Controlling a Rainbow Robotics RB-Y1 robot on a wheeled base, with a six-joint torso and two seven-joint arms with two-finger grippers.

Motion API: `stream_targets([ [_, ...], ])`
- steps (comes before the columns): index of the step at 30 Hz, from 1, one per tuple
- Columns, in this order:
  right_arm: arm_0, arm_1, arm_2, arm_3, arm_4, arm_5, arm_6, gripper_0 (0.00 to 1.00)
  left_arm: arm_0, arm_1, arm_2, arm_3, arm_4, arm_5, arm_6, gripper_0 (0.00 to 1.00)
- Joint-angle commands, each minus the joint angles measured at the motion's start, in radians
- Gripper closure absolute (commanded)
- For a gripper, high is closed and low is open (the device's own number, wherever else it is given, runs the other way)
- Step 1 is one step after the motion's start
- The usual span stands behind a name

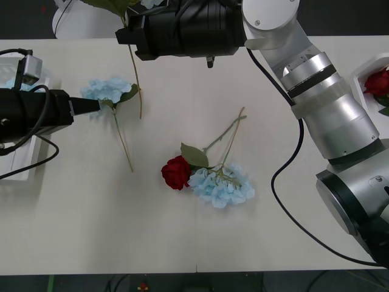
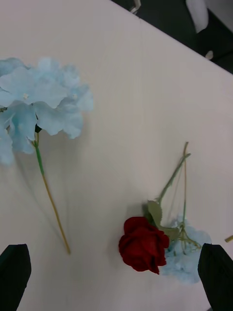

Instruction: Put the red flowers into the right box and the blue flowers into the left box

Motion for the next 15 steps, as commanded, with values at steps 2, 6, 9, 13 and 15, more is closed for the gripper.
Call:
stream_targets([
  [2, -0.058, 0.029, 0.012, -0.014, 0.0, -0.013, 0.029, 1.0, 0.104, 0.038, 0.035, -0.039, 0.193, -0.149, -0.278, 0.0],
  [6, -0.056, 0.029, 0.015, -0.014, -0.007, -0.013, 0.029, 1.0, 0.16, 0.038, -0.04, -0.039, 0.322, -0.333, -0.416, 0.0],
  [9, -0.056, 0.029, 0.015, -0.014, -0.014, -0.013, 0.027, 1.0, 0.177, 0.033, -0.112, -0.041, 0.391, -0.45, -0.511, 0.0],
  [13, -0.058, 0.029, 0.015, -0.014, -0.025, -0.013, 0.027, 1.0, 0.179, 0.013, -0.207, -0.041, 0.435, -0.568, -0.639, 0.0],
  [15, -0.058, 0.029, 0.015, -0.014, -0.027, -0.011, 0.025, 1.0, 0.177, 0.0, -0.258, -0.039, 0.439, -0.628, -0.688, 0.0],
])
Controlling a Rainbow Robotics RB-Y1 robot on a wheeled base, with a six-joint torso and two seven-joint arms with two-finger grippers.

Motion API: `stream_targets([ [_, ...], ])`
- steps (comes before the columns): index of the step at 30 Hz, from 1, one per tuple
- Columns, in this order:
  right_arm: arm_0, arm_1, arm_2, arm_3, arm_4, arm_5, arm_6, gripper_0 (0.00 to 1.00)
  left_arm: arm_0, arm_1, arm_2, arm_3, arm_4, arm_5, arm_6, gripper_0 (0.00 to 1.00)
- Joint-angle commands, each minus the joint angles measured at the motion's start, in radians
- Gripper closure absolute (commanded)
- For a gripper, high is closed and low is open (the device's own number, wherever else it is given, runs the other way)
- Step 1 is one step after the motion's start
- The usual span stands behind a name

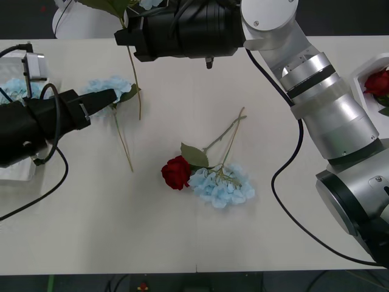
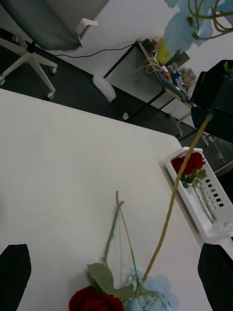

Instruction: Put the red flowers into the right box and the blue flowers into the left box

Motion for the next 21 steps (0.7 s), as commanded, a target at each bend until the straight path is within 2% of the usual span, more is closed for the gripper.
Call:
stream_targets([
  [1, -0.057, 0.029, 0.008, -0.014, -0.019, -0.011, 0.025, 1.0, 0.011, -0.008, -0.118, -0.039, 0.03, -0.125, -0.229, 0.0],
  [6, -0.057, 0.029, 0.011, -0.014, -0.025, -0.011, 0.024, 1.0, -0.009, -0.038, -0.216, -0.038, 0.027, -0.242, -0.3, 0.0],
  [12, -0.056, 0.029, 0.019, -0.014, -0.025, -0.013, 0.024, 1.0, -0.041, -0.041, -0.234, -0.038, -0.036, -0.251, -0.289, 0.01],
  [16, -0.056, 0.029, 0.019, -0.014, -0.025, -0.011, 0.024, 1.0, -0.068, -0.048, -0.244, -0.03, -0.063, -0.256, -0.269, 0.07],
  [19, -0.056, 0.029, 0.022, -0.014, -0.025, -0.013, 0.022, 1.0, -0.091, -0.057, -0.245, -0.012, -0.08, -0.256, -0.252, 0.28],
  [20, -0.056, 0.029, 0.022, -0.014, -0.025, -0.013, 0.022, 1.0, -0.103, -0.062, -0.247, 0.002, -0.09, -0.256, -0.246, 0.45],
  [21, -0.056, 0.029, 0.024, -0.014, -0.025, -0.011, 0.022, 1.0, -0.11, -0.068, -0.248, 0.01, -0.094, -0.256, -0.242, 0.56],
])
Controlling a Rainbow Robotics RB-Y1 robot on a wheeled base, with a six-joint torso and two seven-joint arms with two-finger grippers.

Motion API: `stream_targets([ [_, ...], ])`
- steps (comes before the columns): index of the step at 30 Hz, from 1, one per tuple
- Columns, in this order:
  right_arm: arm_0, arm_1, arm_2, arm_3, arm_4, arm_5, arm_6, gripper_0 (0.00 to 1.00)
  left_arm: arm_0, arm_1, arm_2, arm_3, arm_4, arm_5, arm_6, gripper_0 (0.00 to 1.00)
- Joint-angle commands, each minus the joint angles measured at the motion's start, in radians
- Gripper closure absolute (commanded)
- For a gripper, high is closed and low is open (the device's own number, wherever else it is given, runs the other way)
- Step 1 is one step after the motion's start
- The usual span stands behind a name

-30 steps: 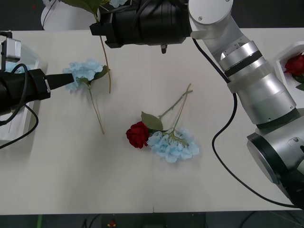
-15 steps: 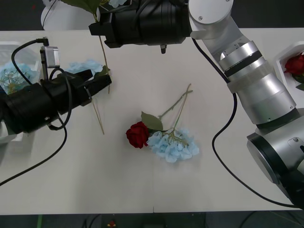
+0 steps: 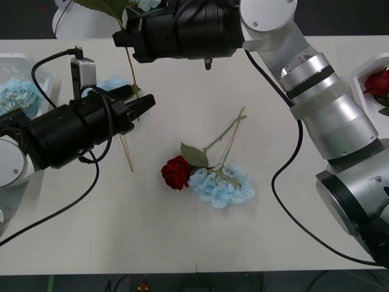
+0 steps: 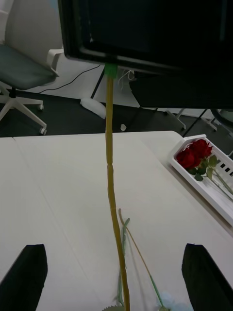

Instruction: Put the red flowers into the right box and the blue flowers into the left box

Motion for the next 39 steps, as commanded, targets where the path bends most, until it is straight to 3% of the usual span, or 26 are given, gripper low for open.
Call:
stream_targets([
  [1, -0.055, 0.029, 0.015, -0.014, -0.016, -0.013, 0.021, 1.0, -0.08, -0.045, -0.022, 0.013, -0.032, -0.014, 0.072, 0.7],
  [2, -0.055, 0.029, 0.015, -0.014, -0.015, -0.013, 0.021, 1.0, -0.087, -0.051, -0.022, 0.019, -0.041, -0.014, 0.078, 0.88],
  [4, -0.055, 0.029, 0.015, -0.014, -0.015, -0.013, 0.021, 1.0, -0.095, -0.057, -0.027, 0.03, -0.054, -0.014, 0.087, 1.0],
  [19, -0.055, 0.028, 0.015, -0.014, -0.021, -0.016, 0.016, 1.0, -0.104, -0.057, -0.036, 0.038, -0.1, -0.014, 0.184, 1.0],
  [20, -0.055, 0.026, 0.016, -0.014, -0.019, -0.017, 0.016, 0.96, -0.104, -0.057, -0.036, 0.038, -0.101, -0.014, 0.186, 1.0],
  [21, -0.057, 0.025, 0.015, -0.014, -0.019, -0.026, 0.015, 0.54, -0.104, -0.057, -0.034, 0.038, -0.098, -0.014, 0.187, 1.0],
  [23, -0.055, 0.022, 0.016, -0.014, -0.019, -0.037, 0.012, 0.38, -0.104, -0.057, -0.031, 0.038, -0.092, -0.014, 0.19, 1.0],
  [25, -0.055, 0.017, 0.016, -0.014, -0.019, -0.045, 0.009, 0.28, -0.103, -0.057, -0.028, 0.038, -0.091, -0.014, 0.19, 1.0],
  [28, -0.055, 0.014, 0.015, -0.014, -0.021, -0.054, 0.004, 0.18, -0.101, -0.054, -0.016, 0.038, -0.084, -0.012, 0.19, 1.0],
  [33, -0.055, 0.006, 0.016, -0.014, -0.019, -0.06, 0.001, 0.15, -0.101, -0.025, 0.027, 0.039, -0.071, -0.008, 0.196, 1.0],
  [39, -0.055, -0.015, 0.015, -0.014, -0.019, -0.06, 0.001, 0.15, -0.107, 0.021, 0.176, 0.076, -0.069, 0.169, 0.218, 1.0],
])
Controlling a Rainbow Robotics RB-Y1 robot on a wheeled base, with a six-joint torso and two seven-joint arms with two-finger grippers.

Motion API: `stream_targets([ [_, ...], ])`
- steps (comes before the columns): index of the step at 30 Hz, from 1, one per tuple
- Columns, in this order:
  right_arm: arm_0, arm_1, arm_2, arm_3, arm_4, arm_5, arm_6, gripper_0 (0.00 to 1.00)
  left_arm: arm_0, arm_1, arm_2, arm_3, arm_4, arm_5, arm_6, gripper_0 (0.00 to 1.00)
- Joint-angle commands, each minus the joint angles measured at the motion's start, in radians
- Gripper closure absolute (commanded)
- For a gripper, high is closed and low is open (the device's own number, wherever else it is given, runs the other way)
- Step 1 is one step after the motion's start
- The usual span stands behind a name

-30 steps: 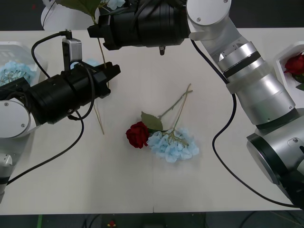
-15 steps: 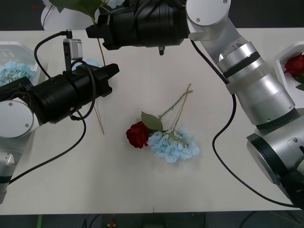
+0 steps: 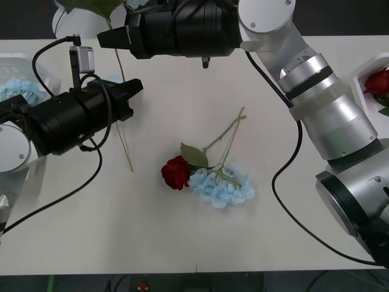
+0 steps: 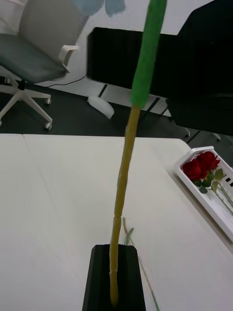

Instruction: Put the red flowers into the right box and the blue flowers into the left box

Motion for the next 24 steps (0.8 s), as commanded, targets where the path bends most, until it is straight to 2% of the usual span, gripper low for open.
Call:
stream_targets([
  [1, -0.055, -0.022, 0.006, -0.014, -0.014, -0.011, -0.001, 0.15, -0.044, 0.068, 0.146, 0.038, 0.013, 0.132, 0.07, 1.0],
  [6, -0.055, -0.07, 0.008, -0.014, -0.031, -0.011, -0.016, 0.15, -0.076, 0.117, 0.252, 0.133, -0.018, 0.225, 0.081, 1.0],
  [12, -0.057, -0.156, 0.026, -0.014, -0.039, -0.013, -0.257, 0.15, -0.14, 0.139, 0.366, 0.237, -0.196, 0.3, 0.099, 1.0],
  [17, -0.055, -0.253, 0.091, -0.014, -0.034, -0.036, -0.596, 0.15, -0.205, 0.139, 0.465, 0.325, -0.36, 0.331, 0.115, 1.0],
  [20, -0.055, -0.305, 0.115, -0.014, -0.029, -0.039, -0.907, 0.14, -0.243, 0.146, 0.515, 0.397, -0.455, 0.331, 0.124, 1.0],
  [24, -0.057, -0.342, 0.124, -0.014, 0.009, -0.03, -1.346, 0.14, -0.245, 0.186, 0.541, 0.452, -0.588, 0.33, 0.134, 1.0],
])
